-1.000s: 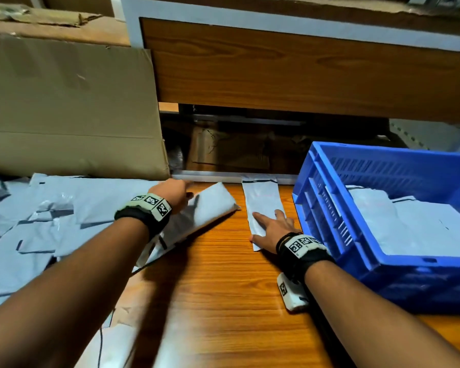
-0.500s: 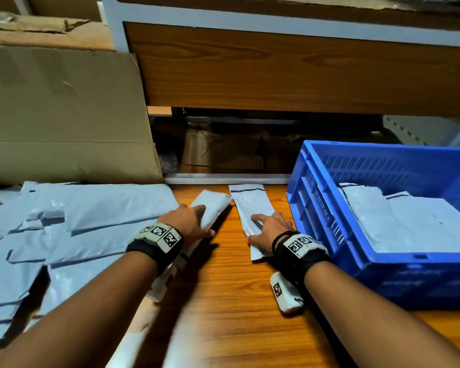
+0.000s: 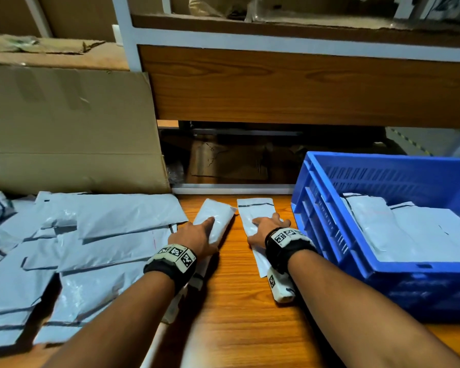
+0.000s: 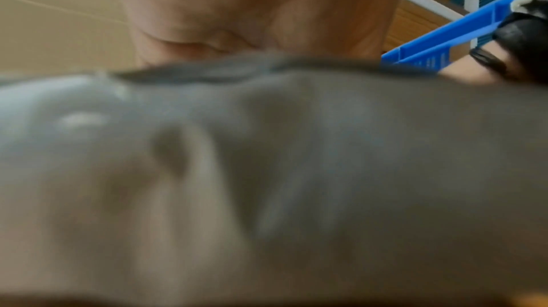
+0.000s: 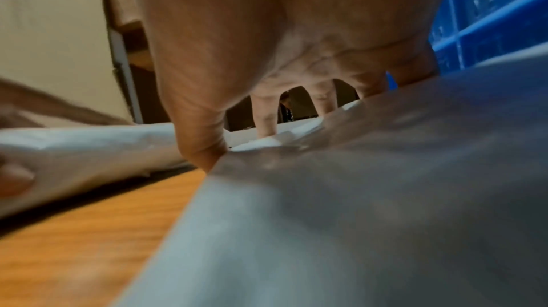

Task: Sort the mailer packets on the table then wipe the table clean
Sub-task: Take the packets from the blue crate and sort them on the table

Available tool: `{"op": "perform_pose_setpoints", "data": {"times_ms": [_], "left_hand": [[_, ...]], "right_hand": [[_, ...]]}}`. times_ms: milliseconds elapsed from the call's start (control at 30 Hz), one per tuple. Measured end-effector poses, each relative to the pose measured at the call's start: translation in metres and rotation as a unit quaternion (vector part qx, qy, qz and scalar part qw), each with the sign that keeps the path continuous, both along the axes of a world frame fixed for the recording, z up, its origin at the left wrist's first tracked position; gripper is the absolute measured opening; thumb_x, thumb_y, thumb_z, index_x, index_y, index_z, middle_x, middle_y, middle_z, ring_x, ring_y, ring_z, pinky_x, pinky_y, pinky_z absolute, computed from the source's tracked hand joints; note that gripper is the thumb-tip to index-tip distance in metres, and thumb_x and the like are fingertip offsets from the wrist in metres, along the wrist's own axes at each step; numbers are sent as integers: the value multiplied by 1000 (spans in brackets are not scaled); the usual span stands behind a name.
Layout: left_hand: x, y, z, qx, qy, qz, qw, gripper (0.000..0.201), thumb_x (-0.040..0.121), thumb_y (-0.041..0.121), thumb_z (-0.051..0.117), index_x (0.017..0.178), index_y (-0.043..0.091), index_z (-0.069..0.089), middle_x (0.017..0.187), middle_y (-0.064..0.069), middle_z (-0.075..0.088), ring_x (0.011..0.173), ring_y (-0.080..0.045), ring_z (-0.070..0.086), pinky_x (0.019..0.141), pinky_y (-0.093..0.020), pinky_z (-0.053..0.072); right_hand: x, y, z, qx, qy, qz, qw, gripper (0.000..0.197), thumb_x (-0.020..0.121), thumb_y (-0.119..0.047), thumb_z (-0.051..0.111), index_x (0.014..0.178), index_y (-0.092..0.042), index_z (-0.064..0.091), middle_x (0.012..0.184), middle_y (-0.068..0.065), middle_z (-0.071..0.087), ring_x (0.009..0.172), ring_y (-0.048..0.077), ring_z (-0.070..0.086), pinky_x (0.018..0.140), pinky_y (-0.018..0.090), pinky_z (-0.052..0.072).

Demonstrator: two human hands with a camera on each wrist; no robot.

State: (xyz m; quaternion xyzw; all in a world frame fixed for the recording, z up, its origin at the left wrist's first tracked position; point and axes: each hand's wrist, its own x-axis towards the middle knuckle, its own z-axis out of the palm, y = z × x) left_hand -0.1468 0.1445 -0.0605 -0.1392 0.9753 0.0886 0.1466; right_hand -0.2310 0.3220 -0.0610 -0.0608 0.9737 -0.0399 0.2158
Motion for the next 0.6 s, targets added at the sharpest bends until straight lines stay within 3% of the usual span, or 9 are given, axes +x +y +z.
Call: {"op": "perform_pose_setpoints", "data": {"times_ms": [200, 400, 600], "left_hand": [[2, -13, 31, 22, 48, 27, 998, 69, 83, 60, 56, 142, 44, 26, 127, -8, 56, 112, -31, 56, 86, -39, 48], [-5, -21, 87, 42, 114, 45, 992, 76, 80, 63, 58, 146, 49, 22, 140, -5, 50, 121, -31, 52, 95, -40, 45], [-23, -1, 147, 78, 189, 34, 978, 77, 78, 63, 60, 145, 48, 24, 142, -5, 49, 124, -31, 51, 100, -44, 45]], "right_hand": [[5, -5, 29, -28, 49, 15, 998, 52, 80, -53, 59, 129, -35, 55, 140, 7, 38, 125, 39, 36, 98, 44, 41], [2, -17, 103, -104, 128, 44, 985, 43, 76, -49, 63, 117, -37, 61, 131, 7, 38, 121, 37, 35, 103, 47, 37], [-9, 6, 184, -135, 209, 57, 967, 43, 72, -49, 68, 113, -37, 62, 126, 7, 45, 116, 34, 42, 97, 38, 38]]}}
